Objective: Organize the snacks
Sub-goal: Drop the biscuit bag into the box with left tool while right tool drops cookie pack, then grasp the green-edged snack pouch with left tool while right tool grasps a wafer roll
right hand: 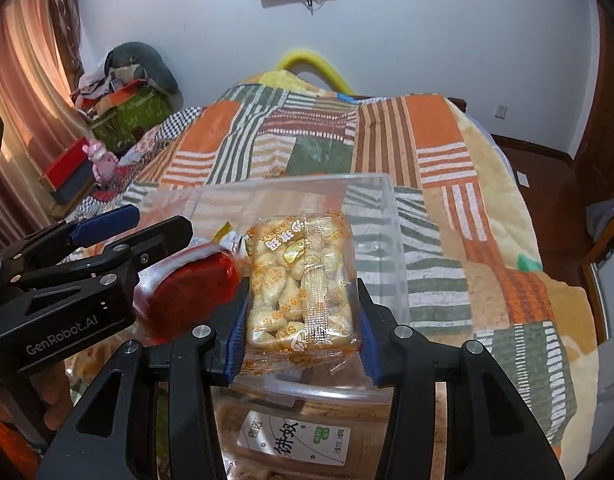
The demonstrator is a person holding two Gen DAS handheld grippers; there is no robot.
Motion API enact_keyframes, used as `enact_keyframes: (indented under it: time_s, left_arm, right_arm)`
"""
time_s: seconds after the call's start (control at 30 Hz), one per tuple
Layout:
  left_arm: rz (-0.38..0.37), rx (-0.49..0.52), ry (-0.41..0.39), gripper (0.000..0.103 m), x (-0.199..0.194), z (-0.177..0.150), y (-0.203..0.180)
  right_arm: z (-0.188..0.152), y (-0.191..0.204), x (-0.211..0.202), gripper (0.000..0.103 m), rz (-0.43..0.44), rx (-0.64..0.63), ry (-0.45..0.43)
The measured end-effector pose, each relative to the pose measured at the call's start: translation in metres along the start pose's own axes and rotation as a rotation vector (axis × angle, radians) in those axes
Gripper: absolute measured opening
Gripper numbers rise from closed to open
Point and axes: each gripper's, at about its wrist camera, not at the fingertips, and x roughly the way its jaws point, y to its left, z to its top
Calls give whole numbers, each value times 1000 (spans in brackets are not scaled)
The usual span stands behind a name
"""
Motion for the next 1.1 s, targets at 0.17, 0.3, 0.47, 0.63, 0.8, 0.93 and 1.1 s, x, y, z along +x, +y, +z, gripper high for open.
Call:
enact_keyframes:
  time_s: [0.17,0.3,0.47,0.63,0.8,0.93,1.1]
  left_arm:
    - [-8,11,-3,64,-12,-3,1]
    - [1,39,-19,65,-32,-7,4]
    - [24,62,-38,68,-61,-14,15]
    - [36,48,-35,69,-85,-29,34]
    - [80,35,-17,70,-100,-47,58]
    - [120,7,19,70,-104,-65,83]
    - [156,-31,83,70,-98,-90,111]
  right_arm:
    - [1,0,-9,44,-9,-18,-12]
    - [0,3,-23,47,-5,-33,-30]
    - [-6,4,-45,49,21,-24,-61]
    - [-14,9,-64,54,42,-22,-84]
    - [-28,20,-75,54,43,-41,-75]
    - [-42,25,-75,54,49,-48,-46]
    - [-58,27,-62,54,43,-52,18]
